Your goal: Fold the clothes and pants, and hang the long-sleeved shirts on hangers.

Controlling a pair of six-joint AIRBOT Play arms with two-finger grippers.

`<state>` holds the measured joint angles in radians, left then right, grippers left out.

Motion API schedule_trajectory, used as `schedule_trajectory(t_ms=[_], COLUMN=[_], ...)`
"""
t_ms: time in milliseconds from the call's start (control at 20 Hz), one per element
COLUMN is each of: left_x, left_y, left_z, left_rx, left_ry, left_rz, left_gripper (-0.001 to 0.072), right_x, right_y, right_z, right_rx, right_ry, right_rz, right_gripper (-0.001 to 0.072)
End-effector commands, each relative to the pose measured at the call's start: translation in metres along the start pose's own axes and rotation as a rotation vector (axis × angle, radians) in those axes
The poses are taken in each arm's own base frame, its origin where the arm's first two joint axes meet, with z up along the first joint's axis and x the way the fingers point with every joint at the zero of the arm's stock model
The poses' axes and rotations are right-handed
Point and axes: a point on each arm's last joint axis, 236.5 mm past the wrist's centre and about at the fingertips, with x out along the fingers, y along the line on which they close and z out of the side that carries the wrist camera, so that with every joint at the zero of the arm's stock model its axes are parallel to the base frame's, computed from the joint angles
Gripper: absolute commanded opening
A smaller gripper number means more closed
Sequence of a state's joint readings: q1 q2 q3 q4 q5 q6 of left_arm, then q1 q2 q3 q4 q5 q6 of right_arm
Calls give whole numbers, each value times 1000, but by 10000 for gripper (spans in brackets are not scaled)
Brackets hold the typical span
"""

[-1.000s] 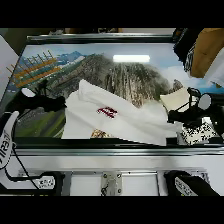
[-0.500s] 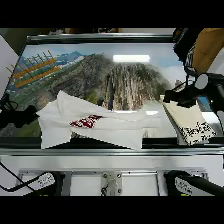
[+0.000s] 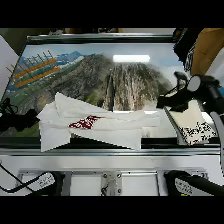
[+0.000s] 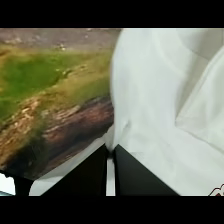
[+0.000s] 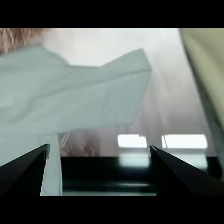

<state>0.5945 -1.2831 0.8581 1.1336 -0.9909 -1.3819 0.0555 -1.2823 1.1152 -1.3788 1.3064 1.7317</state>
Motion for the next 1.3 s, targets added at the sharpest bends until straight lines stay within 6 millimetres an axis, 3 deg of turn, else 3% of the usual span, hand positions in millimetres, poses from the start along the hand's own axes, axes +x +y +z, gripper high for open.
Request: schedule_trajectory(t_ms=[0,150,400,550,600,650,750,800,900,1050,1150,1200,1250], left_x=[5,7,7,7,7,7,7,7,6,8,13,15,17], left_y=[-17,-22,-22,-22,-22,-22,-24,-26,-38,-65,-82,-91,-98], left_z=[-6,-8,-8,-8,-9,-9,-9,-11,-21,-42,-51,-56,-60], left_rx=[58,72,72,72,72,71,69,66,73,159,214,242,266], left_ry=[19,24,24,26,27,28,30,36,75,148,167,174,183], left_rz=[-9,-12,-12,-12,-13,-13,-20,-27,-78,-137,-145,-148,-152], left_gripper=[13,14,14,14,14,14,14,14,14,14,14,13,13], right_x=[56,91,114,130,131,129,115,103,73,23,8,4,0], right_y=[34,47,69,85,90,93,98,98,84,45,32,30,30], right_z=[-72,-104,-99,-106,-104,-98,-74,-53,2,90,124,132,135], right_rx=[30,93,70,56,44,18,-60,-93,-110,-43,-18,-6,11], right_ry=[164,201,116,132,125,107,47,1,-117,-272,-311,-313,-309], right_rz=[116,177,204,219,235,249,273,281,238,145,137,144,163], right_gripper=[710,710,709,704,647,415,17,10,10,10,12,77,357])
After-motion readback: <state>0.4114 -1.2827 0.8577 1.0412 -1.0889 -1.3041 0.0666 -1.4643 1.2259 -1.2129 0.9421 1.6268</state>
